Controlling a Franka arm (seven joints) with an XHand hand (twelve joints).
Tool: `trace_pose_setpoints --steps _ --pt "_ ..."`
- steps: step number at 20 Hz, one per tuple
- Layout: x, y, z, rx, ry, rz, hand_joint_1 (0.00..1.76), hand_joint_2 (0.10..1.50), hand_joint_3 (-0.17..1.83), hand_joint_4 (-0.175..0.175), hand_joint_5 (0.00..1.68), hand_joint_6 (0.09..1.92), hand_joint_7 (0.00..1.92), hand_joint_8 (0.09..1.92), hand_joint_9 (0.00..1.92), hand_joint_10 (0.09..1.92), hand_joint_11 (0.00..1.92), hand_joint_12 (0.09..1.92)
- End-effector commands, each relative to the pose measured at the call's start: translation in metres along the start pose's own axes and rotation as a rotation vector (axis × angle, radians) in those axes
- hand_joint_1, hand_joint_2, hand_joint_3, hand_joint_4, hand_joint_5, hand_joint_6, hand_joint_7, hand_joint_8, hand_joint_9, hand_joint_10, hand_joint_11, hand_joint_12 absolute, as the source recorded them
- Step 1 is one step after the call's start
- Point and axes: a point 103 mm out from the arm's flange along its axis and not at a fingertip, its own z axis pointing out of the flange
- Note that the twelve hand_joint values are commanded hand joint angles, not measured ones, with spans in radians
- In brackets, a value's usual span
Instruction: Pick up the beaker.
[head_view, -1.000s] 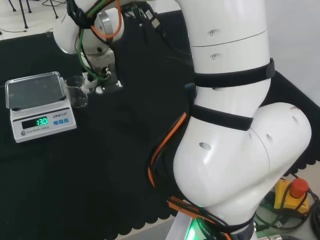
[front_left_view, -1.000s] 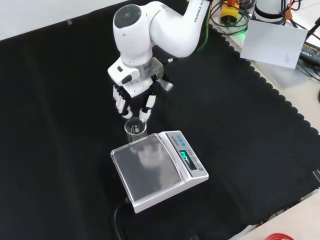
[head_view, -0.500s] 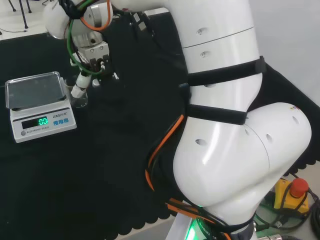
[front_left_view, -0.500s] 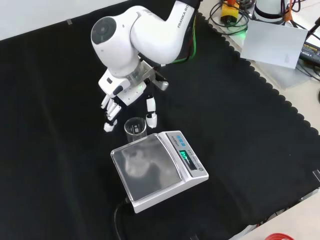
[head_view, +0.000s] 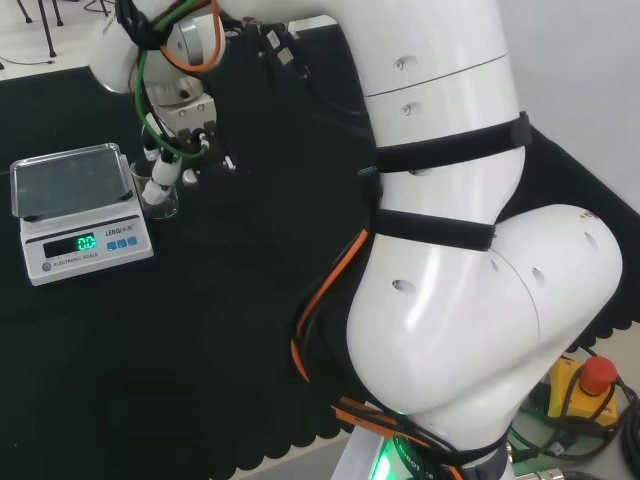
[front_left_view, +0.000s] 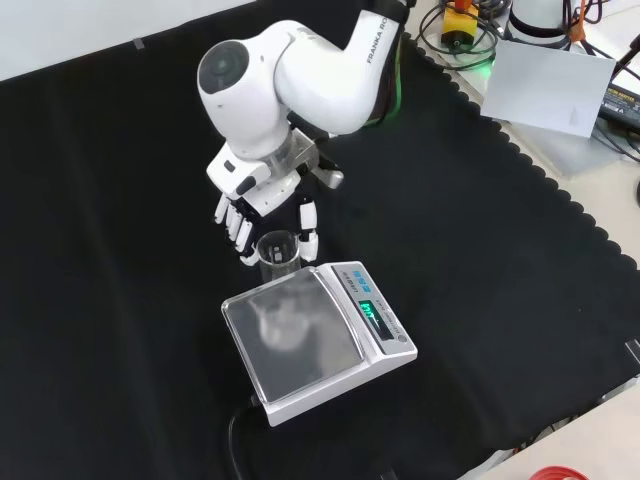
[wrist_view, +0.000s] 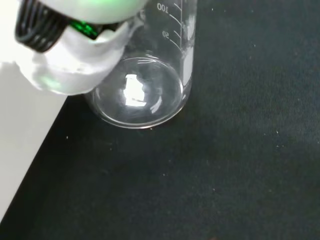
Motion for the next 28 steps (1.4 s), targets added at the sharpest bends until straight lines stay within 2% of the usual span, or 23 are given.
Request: trace_pose_setpoints --steps 1,3,5,11,19,23,28 --pt "0.005 0.000 -0.002 -0.115 0.010 0.066 1.03 0.65 0.53 0.166 1.03 0.79 1.01 0.86 1.08 0.59 0.82 1.22" --pt "0.005 0.000 -0.001 -0.120 0.008 0.069 1.08 0.79 0.37 0.174 1.17 0.68 1.06 0.85 1.11 0.57 0.86 1.20" --pt "0.005 0.000 -0.002 -0.126 0.006 0.072 1.09 0.84 0.29 0.175 1.22 0.62 1.09 0.85 1.14 0.56 0.87 1.19" --pt "-0.001 -0.001 -0.020 -0.155 -0.001 0.068 1.10 0.86 0.27 0.175 1.25 0.57 1.13 0.85 1.16 0.55 0.90 1.18" --pt "-0.009 -0.010 -0.077 -0.246 -0.017 0.049 1.11 0.85 0.27 0.175 1.26 0.57 1.14 0.85 1.17 0.55 0.91 1.18" --pt "0.002 -0.011 -0.111 -0.307 -0.016 0.016 1.11 0.85 0.28 0.175 1.26 0.56 1.14 0.85 1.18 0.55 0.91 1.18" --pt "0.037 -0.006 -0.143 -0.356 -0.010 -0.064 1.11 0.85 0.28 0.175 1.26 0.56 1.15 0.85 1.18 0.55 0.91 1.18"
